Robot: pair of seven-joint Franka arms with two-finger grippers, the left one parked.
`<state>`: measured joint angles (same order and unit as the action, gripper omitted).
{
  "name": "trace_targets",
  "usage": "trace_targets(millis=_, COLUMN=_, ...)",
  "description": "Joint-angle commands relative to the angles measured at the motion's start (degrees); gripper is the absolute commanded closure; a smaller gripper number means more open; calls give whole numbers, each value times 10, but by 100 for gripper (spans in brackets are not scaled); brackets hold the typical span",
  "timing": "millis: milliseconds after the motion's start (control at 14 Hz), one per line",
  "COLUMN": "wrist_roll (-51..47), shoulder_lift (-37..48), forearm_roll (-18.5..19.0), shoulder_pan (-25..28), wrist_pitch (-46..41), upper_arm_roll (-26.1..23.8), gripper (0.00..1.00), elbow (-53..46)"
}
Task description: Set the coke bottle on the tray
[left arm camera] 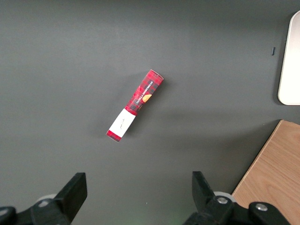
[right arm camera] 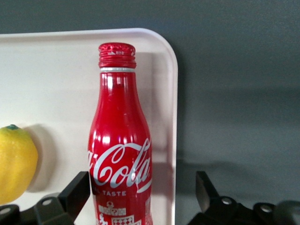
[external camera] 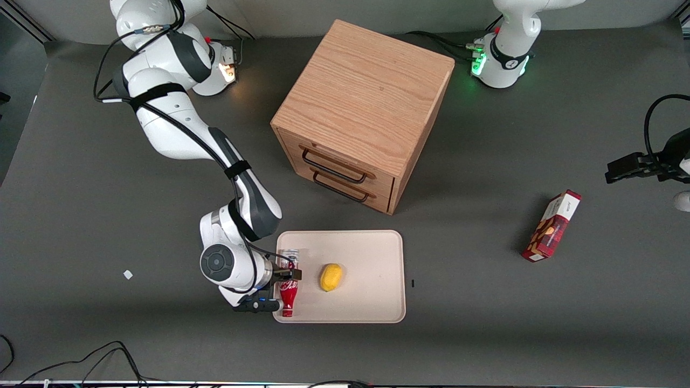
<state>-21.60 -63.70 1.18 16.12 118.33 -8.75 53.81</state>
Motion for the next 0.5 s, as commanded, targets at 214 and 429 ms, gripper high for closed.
trace_targets(millis=214, wrist_roll=-9, shoulder_lift=3, forearm_roll=-10, shoulder_pan=4, wrist_pitch=0, upper_arm_roll=2, gripper=0, elbow=-9)
trace_targets(millis=429, wrist_roll=-27, shoulder_lift=23, forearm_roll=-11, shoulder_pan=1, wrist_pitch=-9, upper_arm_roll=2, gripper=0, elbow=-9)
